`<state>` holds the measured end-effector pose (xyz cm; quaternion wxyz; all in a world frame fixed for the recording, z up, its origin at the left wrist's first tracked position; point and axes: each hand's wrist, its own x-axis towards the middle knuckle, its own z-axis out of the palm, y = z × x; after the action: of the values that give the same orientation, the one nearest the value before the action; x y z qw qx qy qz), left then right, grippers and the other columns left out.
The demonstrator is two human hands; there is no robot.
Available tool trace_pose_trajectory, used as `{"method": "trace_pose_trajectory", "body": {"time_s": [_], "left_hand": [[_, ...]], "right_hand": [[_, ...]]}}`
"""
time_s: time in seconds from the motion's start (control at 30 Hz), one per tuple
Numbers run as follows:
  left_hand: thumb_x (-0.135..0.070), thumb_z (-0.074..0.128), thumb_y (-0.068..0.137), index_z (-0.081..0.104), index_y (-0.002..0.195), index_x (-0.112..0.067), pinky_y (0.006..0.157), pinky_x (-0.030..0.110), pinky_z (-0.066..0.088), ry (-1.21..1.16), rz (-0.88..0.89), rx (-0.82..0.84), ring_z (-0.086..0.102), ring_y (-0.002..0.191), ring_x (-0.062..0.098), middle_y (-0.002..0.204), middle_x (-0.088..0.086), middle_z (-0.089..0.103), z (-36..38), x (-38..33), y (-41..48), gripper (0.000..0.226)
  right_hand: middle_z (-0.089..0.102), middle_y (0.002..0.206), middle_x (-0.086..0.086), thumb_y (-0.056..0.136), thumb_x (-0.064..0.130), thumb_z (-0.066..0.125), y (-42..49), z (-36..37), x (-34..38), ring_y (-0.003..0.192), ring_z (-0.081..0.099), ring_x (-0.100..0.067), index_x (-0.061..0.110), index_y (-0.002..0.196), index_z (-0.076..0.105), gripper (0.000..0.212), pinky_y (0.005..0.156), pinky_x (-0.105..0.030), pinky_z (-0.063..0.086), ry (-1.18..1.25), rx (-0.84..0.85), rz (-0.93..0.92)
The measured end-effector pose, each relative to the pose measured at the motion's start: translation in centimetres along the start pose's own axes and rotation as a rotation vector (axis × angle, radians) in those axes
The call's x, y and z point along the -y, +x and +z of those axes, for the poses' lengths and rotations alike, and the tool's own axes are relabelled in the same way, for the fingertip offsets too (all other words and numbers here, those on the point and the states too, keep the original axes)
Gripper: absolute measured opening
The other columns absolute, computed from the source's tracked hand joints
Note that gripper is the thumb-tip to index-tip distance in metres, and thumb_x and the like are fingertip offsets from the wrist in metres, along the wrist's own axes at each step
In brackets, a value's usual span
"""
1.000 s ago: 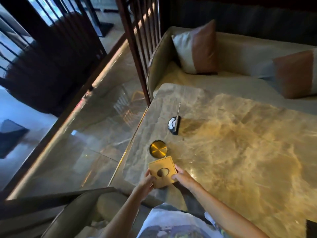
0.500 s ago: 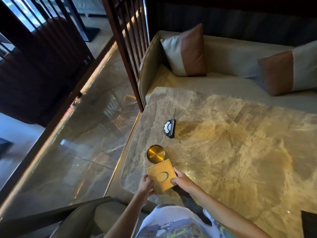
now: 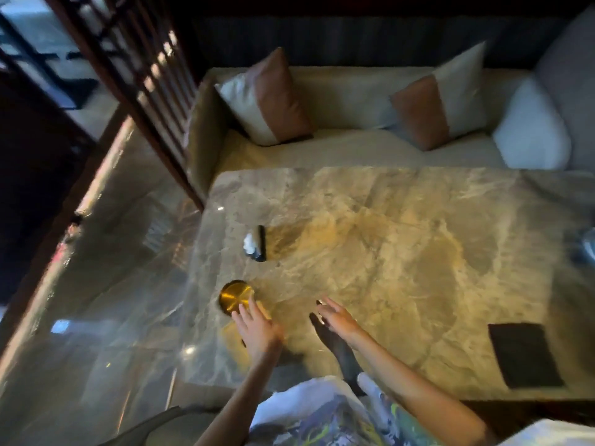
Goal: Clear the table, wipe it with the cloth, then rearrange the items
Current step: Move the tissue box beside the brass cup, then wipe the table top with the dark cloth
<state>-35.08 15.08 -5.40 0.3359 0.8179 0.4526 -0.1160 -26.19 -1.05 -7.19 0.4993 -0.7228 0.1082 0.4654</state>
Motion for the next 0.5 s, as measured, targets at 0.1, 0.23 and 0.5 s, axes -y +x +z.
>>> {"method": "trace_pose_trajectory", "body": {"time_s": [0.1,0.23,0.5], "left_hand": [[-0.004,0.05,0.082,0.042,0.134,-0.003,0.103,0.039,0.04,-0.068,0.097,0.193,0.045,0.129,0.037,0.133,0.021,0.053,4.1,-4.1,-0.9,0.053],[-0.005,0.047,0.086,0.062,0.097,-0.011,0.066,0.022,0.046,-0.069,0.146,0.365,0.063,0.081,0.027,0.097,0.013,0.066,11.5,-10.7,-4.4,0.019],[-0.012,0.049,0.086,0.068,0.102,0.001,0.075,0.033,0.057,-0.019,0.104,0.595,0.068,0.1,0.035,0.105,0.018,0.07,31.9,-22.2,-15.6,0.028]], "right_hand": [[0.05,0.138,-0.005,0.101,0.02,0.05,-2.0,-8.6,-2.5,0.127,0.051,-0.022,0.006,0.145,0.042,0.047,0.097,-0.028,0.039,0.118,-0.171,-0.016],[0.056,0.14,-0.01,0.101,0.023,0.05,-4.7,-21.6,-9.0,0.129,0.053,-0.028,0.007,0.137,0.053,0.039,0.108,-0.036,0.04,0.049,-0.457,-0.013],[0.005,0.165,-0.012,0.104,0.032,0.037,-7.7,-39.8,-23.1,0.152,0.006,-0.03,0.017,0.157,0.014,0.06,0.123,-0.041,0.015,-0.474,-0.478,0.172]]}}
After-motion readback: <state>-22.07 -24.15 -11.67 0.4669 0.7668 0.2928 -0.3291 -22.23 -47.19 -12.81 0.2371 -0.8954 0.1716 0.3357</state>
